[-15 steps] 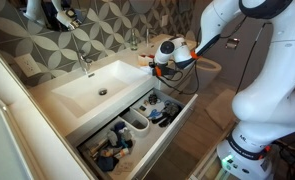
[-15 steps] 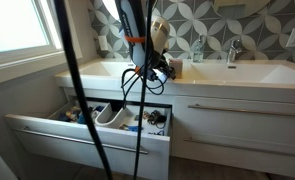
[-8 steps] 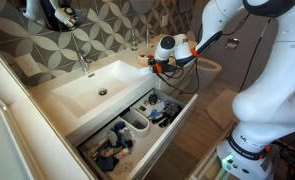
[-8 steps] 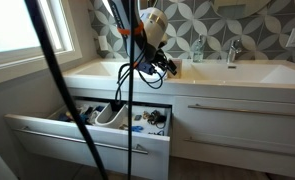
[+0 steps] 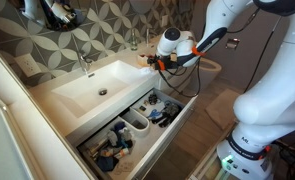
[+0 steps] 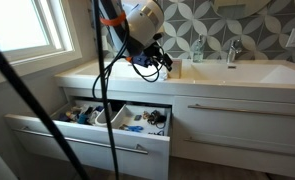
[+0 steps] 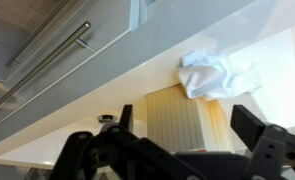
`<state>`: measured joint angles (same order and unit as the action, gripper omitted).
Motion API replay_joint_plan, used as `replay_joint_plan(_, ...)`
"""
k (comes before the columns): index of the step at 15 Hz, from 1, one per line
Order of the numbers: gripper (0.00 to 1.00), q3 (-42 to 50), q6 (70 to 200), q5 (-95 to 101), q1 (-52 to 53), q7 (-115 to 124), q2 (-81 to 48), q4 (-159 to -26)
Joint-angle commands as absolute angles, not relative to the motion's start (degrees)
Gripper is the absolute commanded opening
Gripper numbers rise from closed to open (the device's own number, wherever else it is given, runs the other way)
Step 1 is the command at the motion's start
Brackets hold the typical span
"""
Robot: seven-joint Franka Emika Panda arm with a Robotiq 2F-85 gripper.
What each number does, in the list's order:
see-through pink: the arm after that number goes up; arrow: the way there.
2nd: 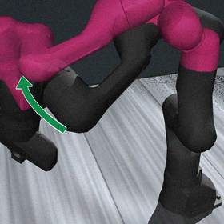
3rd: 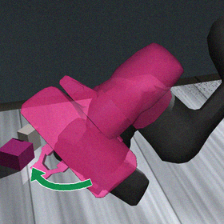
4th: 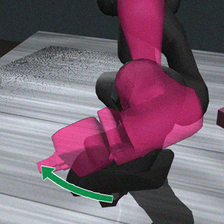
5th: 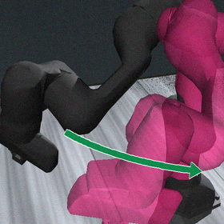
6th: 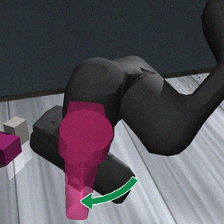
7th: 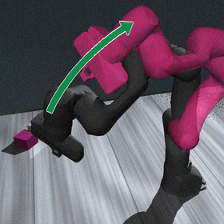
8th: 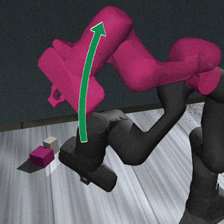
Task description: Remove a piece of tissue from the left side of the drawer and put it on the counter
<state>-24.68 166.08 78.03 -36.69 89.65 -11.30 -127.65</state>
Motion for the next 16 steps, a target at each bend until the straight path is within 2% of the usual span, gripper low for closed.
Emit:
replay_joint_plan(1, 1.00, -27.04, 170.79, 63.73, -38.31, 74.12, -5.79, -135.06)
replay_joint_plan(5, 1.00, -36.05, 172.45, 49.00, -42.32, 56.68, -7.97, -139.66)
replay_joint_plan(7, 1.00, -42.41, 169.32, 40.88, -45.45, 48.15, -9.05, -140.13)
replay_joint_plan(12, 1.00, -60.37, 151.84, 18.70, -57.77, 26.74, -10.08, -134.76)
replay_joint_plan(15, 1.00, -67.72, 142.11, 7.67, -65.40, 13.95, -9.07, -129.82)
replay_joint_plan(16, 1.00, -52.58, 147.91, 6.71, -49.76, 16.51, -5.73, -133.06)
